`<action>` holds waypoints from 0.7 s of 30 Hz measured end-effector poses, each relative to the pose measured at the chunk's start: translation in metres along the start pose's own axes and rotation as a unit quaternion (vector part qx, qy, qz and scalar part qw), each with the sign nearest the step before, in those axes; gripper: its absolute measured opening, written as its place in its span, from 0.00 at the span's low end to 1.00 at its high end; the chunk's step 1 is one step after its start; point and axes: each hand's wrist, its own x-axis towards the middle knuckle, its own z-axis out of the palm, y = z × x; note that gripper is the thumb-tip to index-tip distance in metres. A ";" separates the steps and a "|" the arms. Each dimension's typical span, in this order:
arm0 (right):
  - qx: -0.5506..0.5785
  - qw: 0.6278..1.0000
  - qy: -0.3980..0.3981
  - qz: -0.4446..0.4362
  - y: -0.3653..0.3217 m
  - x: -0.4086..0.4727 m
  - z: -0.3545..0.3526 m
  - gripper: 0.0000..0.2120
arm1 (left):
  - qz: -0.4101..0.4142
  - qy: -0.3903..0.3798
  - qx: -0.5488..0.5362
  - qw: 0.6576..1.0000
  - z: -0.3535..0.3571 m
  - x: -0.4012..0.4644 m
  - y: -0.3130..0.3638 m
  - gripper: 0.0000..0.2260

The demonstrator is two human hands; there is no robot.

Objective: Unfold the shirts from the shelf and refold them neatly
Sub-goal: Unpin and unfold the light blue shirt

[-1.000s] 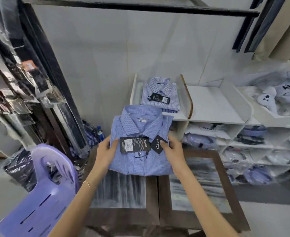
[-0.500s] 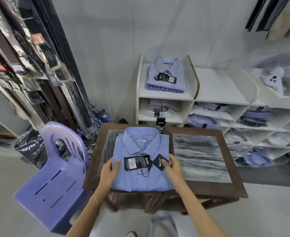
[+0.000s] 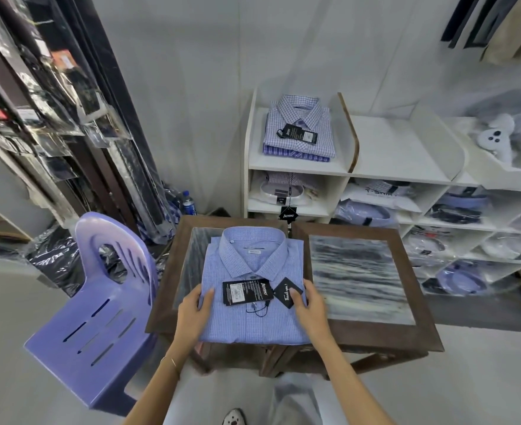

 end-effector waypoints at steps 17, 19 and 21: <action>-0.283 0.945 -0.106 -0.123 -0.067 0.071 -0.025 0.35 | 0.170 -0.115 0.250 0.946 -0.038 0.098 0.051 0.33; -0.294 0.934 -0.167 -0.112 -0.069 0.075 -0.020 0.40 | 0.149 -0.147 0.265 0.941 -0.030 0.107 0.055 0.33; -0.275 0.934 -0.208 -0.088 -0.068 0.077 -0.015 0.43 | 0.126 -0.158 0.266 0.942 -0.021 0.112 0.056 0.35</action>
